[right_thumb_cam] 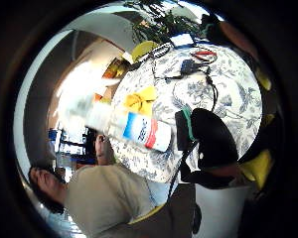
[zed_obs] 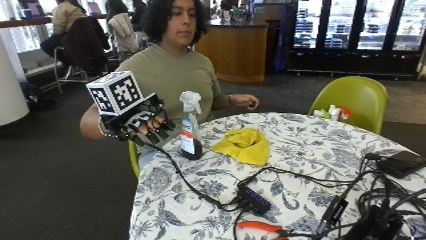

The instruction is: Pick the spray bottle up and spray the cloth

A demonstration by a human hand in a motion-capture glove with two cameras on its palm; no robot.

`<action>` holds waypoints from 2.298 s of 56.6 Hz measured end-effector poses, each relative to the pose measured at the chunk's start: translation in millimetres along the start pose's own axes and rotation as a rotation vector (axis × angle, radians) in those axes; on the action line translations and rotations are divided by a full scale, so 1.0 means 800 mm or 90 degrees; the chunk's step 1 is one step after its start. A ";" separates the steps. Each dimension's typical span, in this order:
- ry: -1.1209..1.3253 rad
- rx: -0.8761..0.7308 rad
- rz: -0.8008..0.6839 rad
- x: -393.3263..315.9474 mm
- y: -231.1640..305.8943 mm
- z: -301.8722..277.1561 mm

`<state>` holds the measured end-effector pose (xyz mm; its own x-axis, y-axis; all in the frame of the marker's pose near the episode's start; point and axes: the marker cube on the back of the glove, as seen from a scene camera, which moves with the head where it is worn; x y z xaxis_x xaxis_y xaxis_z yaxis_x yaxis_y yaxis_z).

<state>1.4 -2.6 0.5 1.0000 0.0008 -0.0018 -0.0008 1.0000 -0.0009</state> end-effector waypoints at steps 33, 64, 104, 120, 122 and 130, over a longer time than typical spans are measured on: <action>-0.025 -0.012 0.005 -0.007 0.008 -0.001; -0.468 0.029 0.027 -0.097 0.082 0.065; -0.761 0.147 0.018 -0.134 0.063 0.080; -0.718 0.058 0.004 -0.111 0.108 0.077; -0.700 0.047 0.005 -0.107 0.116 0.079; -0.637 0.052 0.022 -0.085 0.157 0.082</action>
<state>-66.4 122.9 66.2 0.5408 -0.0075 0.8411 -0.0675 0.9964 0.0522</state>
